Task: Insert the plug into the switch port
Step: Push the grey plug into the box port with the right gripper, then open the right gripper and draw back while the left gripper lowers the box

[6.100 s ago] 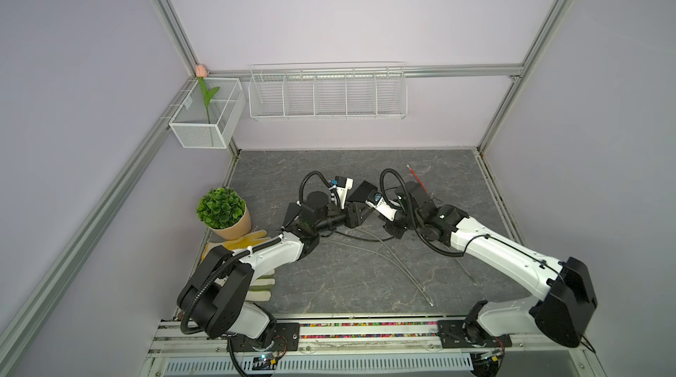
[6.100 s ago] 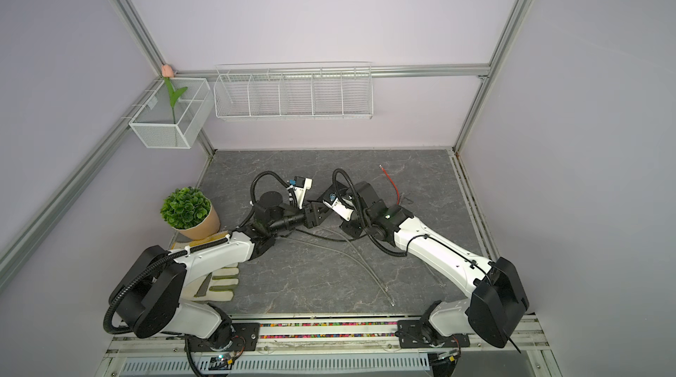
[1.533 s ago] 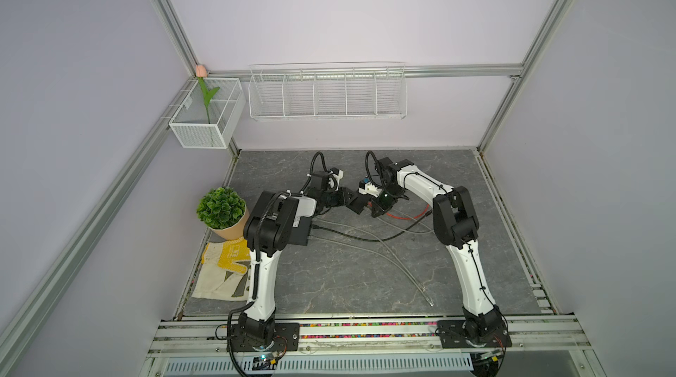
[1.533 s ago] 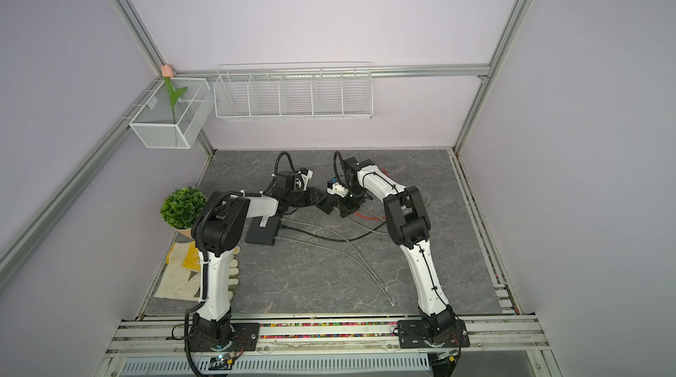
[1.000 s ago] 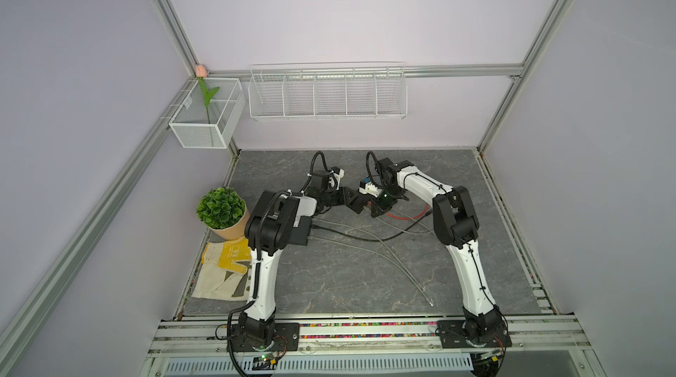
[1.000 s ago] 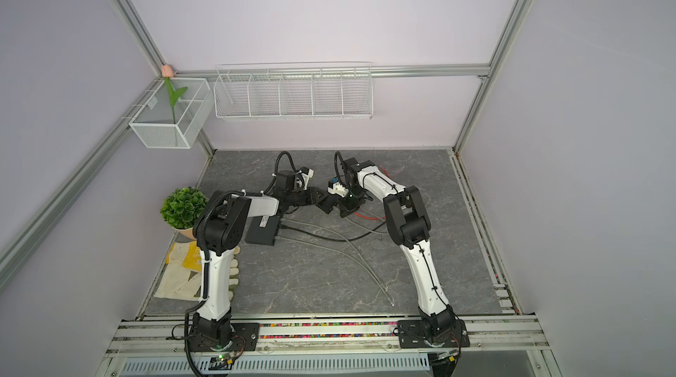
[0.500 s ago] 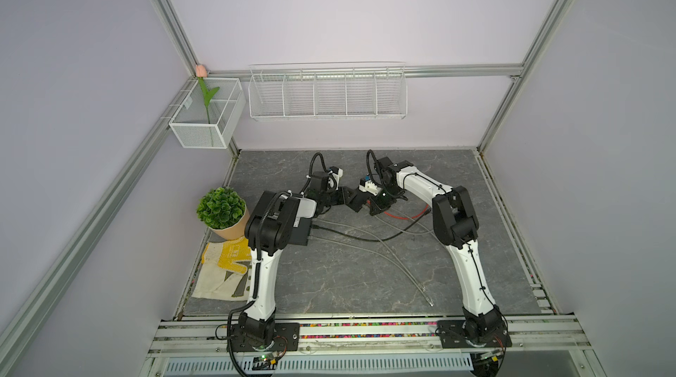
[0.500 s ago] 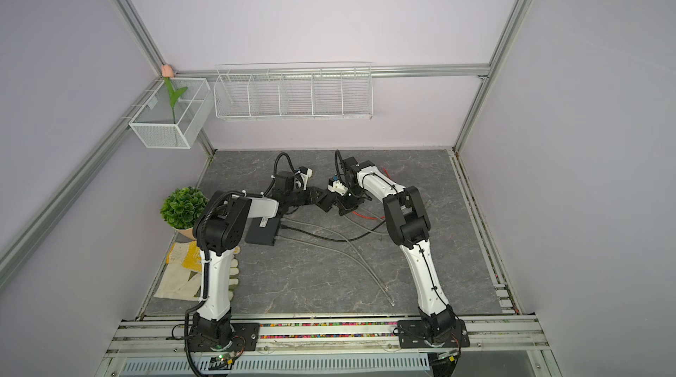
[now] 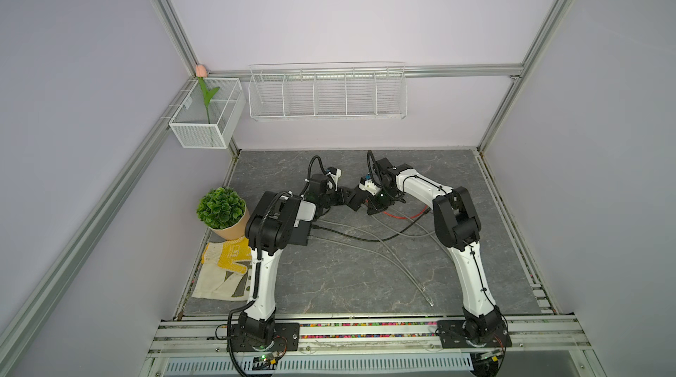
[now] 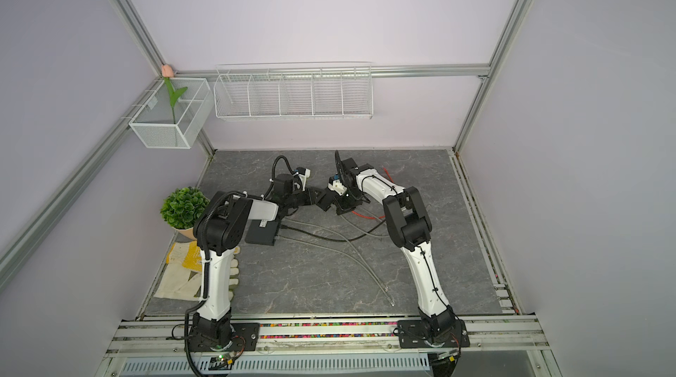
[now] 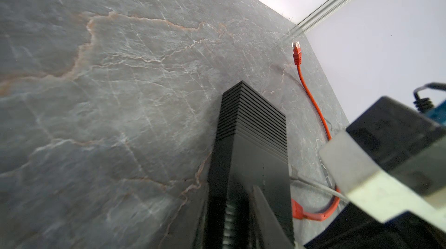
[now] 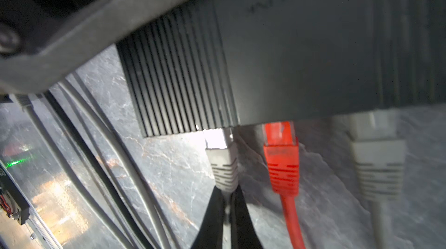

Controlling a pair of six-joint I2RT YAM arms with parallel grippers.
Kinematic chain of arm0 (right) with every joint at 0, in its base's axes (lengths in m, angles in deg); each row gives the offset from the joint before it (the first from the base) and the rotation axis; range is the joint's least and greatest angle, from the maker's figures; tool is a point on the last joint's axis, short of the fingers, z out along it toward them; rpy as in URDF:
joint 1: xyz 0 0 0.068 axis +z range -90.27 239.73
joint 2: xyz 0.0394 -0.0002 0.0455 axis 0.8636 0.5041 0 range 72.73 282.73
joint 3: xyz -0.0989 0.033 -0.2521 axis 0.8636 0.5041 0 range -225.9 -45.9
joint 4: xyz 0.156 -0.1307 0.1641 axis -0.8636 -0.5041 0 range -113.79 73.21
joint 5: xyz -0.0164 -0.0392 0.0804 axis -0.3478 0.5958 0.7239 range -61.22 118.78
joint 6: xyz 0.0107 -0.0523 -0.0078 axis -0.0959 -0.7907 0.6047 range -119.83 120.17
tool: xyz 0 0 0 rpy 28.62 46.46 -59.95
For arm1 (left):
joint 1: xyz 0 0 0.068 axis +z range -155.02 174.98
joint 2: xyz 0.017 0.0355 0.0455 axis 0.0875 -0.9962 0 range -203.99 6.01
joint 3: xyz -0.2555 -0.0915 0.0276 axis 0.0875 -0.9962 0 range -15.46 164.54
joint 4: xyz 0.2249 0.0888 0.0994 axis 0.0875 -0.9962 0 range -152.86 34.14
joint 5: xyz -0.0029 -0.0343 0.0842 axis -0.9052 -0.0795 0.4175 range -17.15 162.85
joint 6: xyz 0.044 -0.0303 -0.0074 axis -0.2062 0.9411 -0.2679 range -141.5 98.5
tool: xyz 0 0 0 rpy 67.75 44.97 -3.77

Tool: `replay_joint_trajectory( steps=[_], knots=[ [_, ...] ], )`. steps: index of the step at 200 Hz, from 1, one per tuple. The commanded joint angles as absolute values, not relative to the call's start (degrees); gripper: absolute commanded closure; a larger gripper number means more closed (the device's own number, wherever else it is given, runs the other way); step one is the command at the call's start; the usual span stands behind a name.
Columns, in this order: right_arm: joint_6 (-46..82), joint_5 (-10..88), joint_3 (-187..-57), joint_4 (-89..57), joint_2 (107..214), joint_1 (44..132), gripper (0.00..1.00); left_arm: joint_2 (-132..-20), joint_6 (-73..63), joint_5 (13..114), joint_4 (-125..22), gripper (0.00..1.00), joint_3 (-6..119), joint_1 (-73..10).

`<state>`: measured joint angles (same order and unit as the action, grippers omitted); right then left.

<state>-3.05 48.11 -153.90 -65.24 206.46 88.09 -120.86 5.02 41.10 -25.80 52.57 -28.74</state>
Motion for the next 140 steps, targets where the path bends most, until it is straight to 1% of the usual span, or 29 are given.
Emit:
replay_joint_trajectory(
  steps=[1, 140],
  knots=[
    [-1.2, 50.8, -157.7, -43.9, 206.4, 89.9, 0.93, -124.3, 6.2, 32.6, -35.0, 0.71, 48.7, -35.1],
    [-2.6, 50.8, -162.5, -43.8, 209.0, 90.8, 0.93, -121.7, 5.7, 33.9, -36.1, 0.72, 47.3, -37.3]
  ],
)
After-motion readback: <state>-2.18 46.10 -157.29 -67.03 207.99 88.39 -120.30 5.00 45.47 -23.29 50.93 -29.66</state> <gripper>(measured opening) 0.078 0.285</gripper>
